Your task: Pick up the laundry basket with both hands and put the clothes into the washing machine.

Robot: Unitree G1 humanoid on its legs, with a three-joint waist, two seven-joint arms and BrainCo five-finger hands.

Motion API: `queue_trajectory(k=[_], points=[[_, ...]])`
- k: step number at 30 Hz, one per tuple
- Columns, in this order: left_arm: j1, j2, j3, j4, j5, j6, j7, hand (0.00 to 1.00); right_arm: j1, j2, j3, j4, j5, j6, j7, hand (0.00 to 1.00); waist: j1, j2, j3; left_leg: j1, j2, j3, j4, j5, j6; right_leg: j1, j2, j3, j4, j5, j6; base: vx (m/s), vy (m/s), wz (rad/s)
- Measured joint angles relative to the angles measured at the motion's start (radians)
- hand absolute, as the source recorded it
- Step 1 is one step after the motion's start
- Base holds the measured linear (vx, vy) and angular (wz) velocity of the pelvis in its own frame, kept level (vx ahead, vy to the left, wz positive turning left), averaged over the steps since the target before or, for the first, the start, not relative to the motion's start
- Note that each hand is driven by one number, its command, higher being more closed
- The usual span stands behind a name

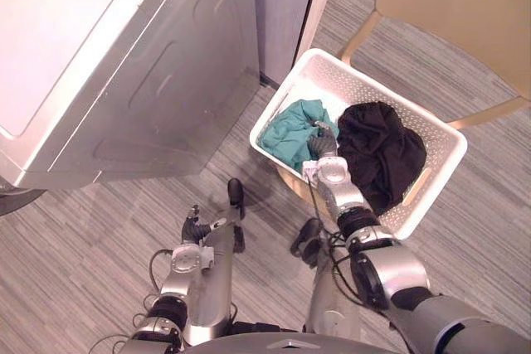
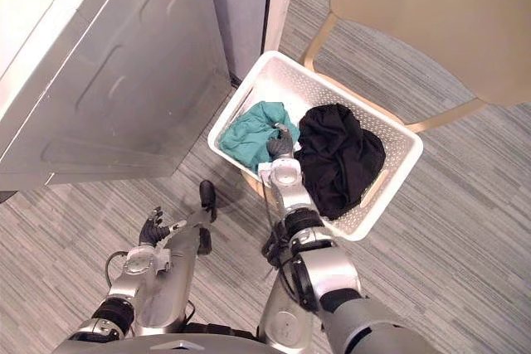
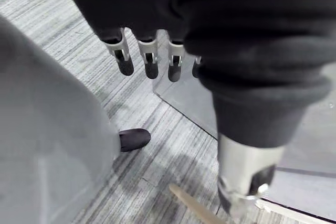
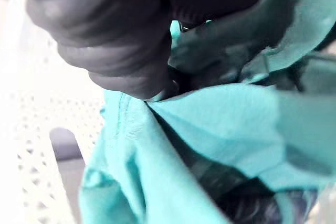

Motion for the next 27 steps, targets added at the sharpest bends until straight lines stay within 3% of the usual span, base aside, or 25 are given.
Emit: queue_trajectory(k=[1, 4, 7, 9, 15, 18, 20, 22, 27], points=[[0.002, -0.005, 0.003, -0.001, 0.000, 0.002, 0.007, 0.00, 0.029, 0.033, -0.010, -0.036, 0.138, -0.023, -0.006, 1.00, 0.000, 0.000, 0.000, 0.007, 0.000, 0.006, 0.001, -0.003, 0.000, 0.002, -0.001, 0.004, 0.002, 0.000, 0.000, 0.03, -0.033, -0.09], [0.002, -0.018, 0.007, -0.001, -0.001, 0.006, 0.022, 0.00, 0.115, 0.106, -0.005, -0.160, 0.405, -0.081, -0.011, 1.00, -0.008, 0.000, 0.000, 0.017, 0.002, 0.012, 0.002, -0.007, -0.001, 0.010, -0.002, 0.005, 0.005, -0.003, 0.001, 0.03, -0.033, -0.02], [0.008, -0.026, 0.002, -0.001, -0.001, 0.011, 0.030, 0.00, 0.162, 0.144, 0.002, -0.227, 0.579, -0.116, -0.006, 1.00, -0.011, -0.001, -0.001, 0.048, 0.004, 0.032, 0.002, -0.009, -0.001, 0.039, -0.009, 0.004, 0.012, -0.011, 0.004, 0.04, -0.036, 0.05], [0.015, -0.024, -0.003, -0.002, -0.001, 0.010, 0.034, 0.00, 0.184, 0.160, 0.020, -0.281, 0.639, -0.134, 0.004, 1.00, -0.011, -0.006, -0.003, 0.068, 0.003, 0.035, 0.001, -0.010, -0.001, 0.055, -0.013, 0.005, 0.014, -0.017, 0.004, 0.01, -0.016, 0.02], [0.040, -0.020, -0.026, -0.001, -0.001, 0.012, 0.035, 0.00, 0.225, 0.168, 0.079, -0.411, 0.728, -0.170, 0.028, 1.00, -0.031, -0.011, -0.006, 0.146, 0.003, 0.073, -0.016, -0.010, -0.001, 0.118, -0.023, 0.008, 0.015, -0.029, 0.012, 0.02, -0.025, 0.03], [0.056, -0.003, -0.045, 0.001, 0.000, 0.018, 0.033, 0.00, 0.277, 0.173, 0.096, -0.470, 0.763, -0.177, 0.032, 1.00, -0.036, -0.034, -0.021, 0.190, -0.002, 0.075, -0.025, -0.009, -0.007, 0.163, -0.025, 0.008, 0.010, -0.034, 0.019, 0.05, -0.031, 0.01], [0.071, 0.017, -0.057, 0.023, 0.003, 0.021, 0.027, 0.00, 0.321, 0.175, 0.124, -0.489, 0.765, -0.177, 0.043, 1.00, -0.050, -0.061, -0.052, 0.238, -0.010, 0.073, -0.053, -0.005, -0.011, 0.202, -0.024, 0.006, -0.005, -0.038, 0.024, 0.05, -0.042, 0.01], [0.074, 0.028, -0.070, 0.053, 0.005, 0.023, 0.019, 0.00, 0.340, 0.166, 0.126, -0.491, 0.769, -0.177, 0.056, 1.00, -0.057, -0.070, -0.077, 0.271, -0.016, 0.070, -0.079, 0.000, -0.017, 0.229, -0.022, 0.005, -0.020, -0.040, 0.027, 0.04, -0.031, 0.01], [0.096, 0.055, -0.091, 0.115, 0.023, 0.035, 0.005, 0.00, 0.395, 0.150, 0.122, -0.497, 0.785, -0.176, 0.071, 1.00, -0.066, -0.072, -0.151, 0.354, -0.026, 0.063, -0.171, 0.025, -0.027, 0.297, 0.002, 0.003, -0.086, -0.030, 0.038, 0.08, -0.039, -0.01]])
